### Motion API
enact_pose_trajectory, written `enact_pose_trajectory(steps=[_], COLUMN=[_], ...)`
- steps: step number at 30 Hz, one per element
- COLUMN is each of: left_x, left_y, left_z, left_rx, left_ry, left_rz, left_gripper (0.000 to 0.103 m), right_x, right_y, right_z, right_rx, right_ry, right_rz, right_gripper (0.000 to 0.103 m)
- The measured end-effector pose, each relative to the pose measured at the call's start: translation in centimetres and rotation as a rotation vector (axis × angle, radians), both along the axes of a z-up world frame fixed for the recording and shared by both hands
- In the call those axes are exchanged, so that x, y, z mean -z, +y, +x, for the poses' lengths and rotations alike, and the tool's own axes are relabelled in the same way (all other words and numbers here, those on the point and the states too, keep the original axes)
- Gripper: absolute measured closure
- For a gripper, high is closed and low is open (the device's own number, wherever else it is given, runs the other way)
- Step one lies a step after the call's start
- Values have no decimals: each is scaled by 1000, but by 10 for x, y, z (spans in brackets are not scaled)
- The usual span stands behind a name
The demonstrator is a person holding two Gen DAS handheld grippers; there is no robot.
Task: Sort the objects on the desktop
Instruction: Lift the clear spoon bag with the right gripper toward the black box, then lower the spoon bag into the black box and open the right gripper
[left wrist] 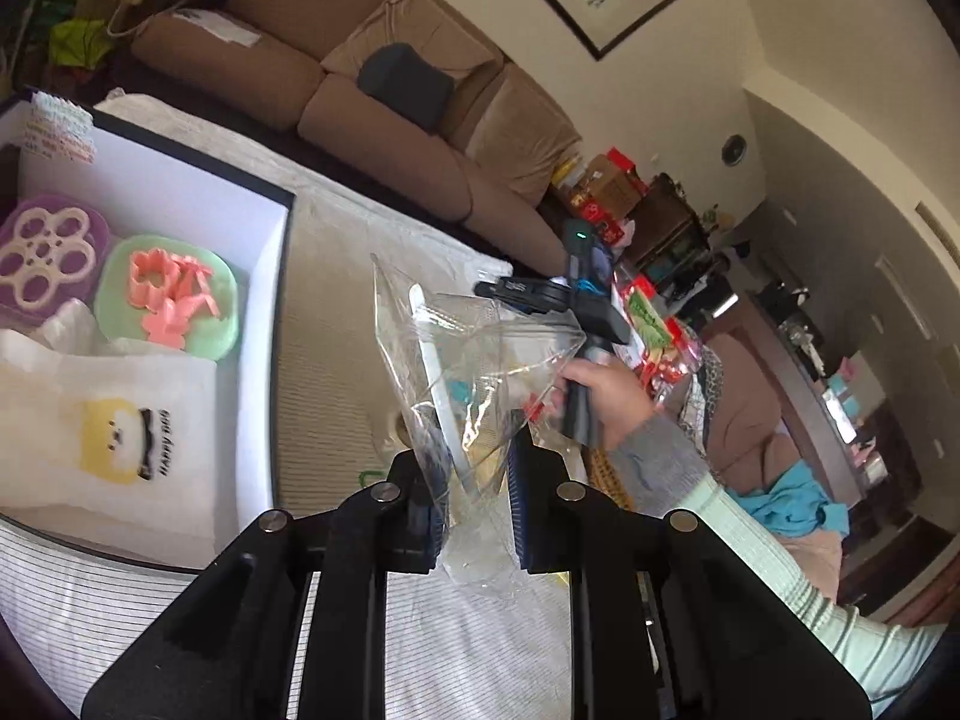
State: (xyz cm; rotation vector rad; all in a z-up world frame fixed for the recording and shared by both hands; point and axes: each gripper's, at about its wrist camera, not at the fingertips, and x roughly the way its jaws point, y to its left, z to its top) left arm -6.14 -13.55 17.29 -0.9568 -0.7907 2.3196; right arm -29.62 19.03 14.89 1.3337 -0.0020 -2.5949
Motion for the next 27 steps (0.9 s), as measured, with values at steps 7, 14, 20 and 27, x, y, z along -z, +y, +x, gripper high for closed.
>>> enact_pose_trajectory(steps=[7,14,20,27], left_x=[-23,-33,-6,34], left_y=[-142,-237,-249,-229], left_z=[16,-16,-70,-98], left_rx=[-226,-282,-199,-72], left_ry=[-34,-142,-292,-382], left_rz=[-52,-297,-516,-720], left_gripper=[87,87,87,87], right_x=[-108,-120,-78,4], right_y=[-101,-226,-336,-431], right_z=[88,128,119,90], right_rx=[-306,-520,-536,-440], right_ry=[61,-46,-214,-441], right_rz=[-119,-313,-409,-498], right_gripper=[77,77,77,77])
